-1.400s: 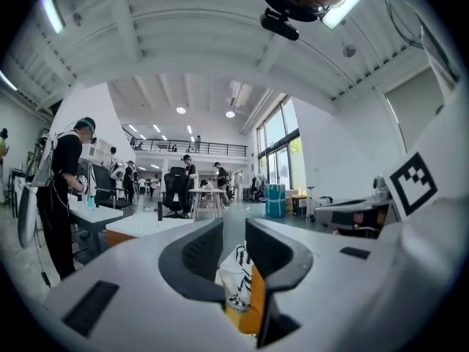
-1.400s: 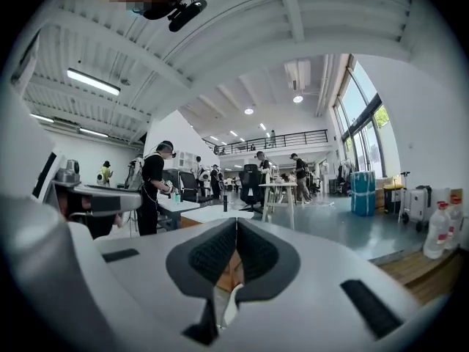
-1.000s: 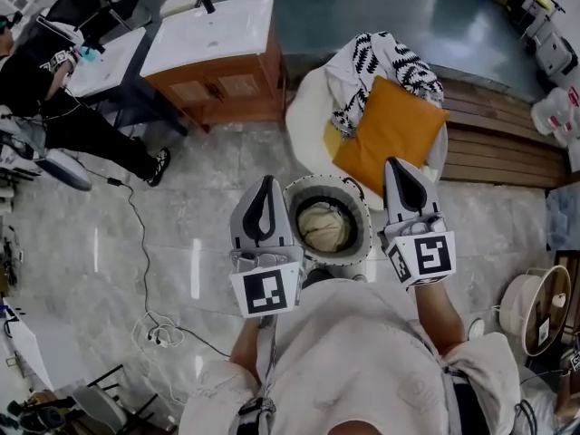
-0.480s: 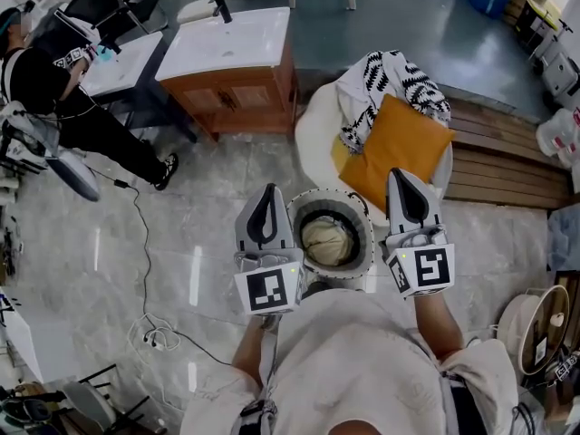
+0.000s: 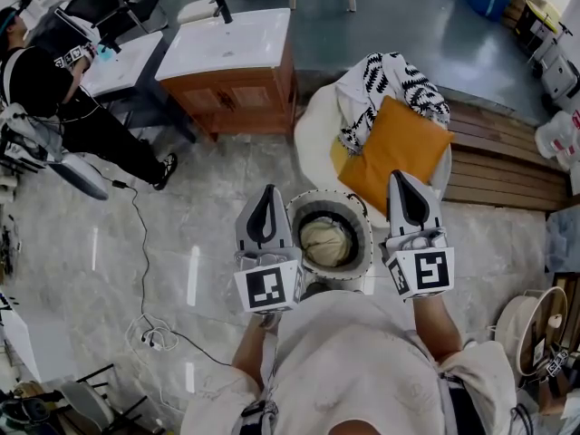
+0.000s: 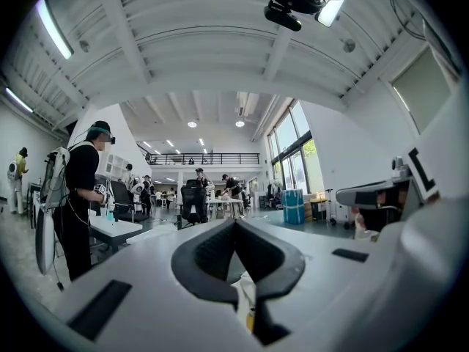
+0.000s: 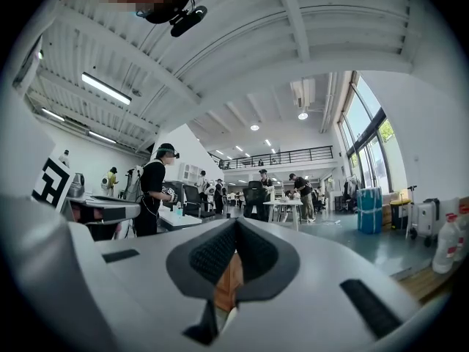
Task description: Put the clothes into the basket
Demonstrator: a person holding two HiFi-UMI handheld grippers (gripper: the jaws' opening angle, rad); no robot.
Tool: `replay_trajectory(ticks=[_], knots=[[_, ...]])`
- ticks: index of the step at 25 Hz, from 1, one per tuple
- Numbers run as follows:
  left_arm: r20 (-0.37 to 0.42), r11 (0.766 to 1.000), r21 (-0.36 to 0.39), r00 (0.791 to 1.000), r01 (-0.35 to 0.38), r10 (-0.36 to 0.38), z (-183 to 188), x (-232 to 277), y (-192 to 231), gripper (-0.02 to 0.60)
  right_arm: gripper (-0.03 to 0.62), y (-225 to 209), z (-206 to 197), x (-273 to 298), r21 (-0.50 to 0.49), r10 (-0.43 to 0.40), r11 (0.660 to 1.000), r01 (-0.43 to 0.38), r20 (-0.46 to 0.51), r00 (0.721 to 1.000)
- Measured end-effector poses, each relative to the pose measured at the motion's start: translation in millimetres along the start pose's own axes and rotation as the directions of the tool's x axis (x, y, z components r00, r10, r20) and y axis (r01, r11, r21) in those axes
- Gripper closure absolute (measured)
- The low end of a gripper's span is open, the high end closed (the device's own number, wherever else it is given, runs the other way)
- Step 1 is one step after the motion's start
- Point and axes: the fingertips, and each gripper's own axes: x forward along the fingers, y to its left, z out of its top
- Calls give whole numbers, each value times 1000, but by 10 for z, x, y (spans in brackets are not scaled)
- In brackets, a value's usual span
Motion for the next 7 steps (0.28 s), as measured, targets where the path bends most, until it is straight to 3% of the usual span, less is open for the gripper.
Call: replay_trajectory(ticks=[7], knots=[[3,1000,-3,1000,1,-1,-24,-1,19,578,606,30,-16,8,0,-2,1000,2,2,1000]])
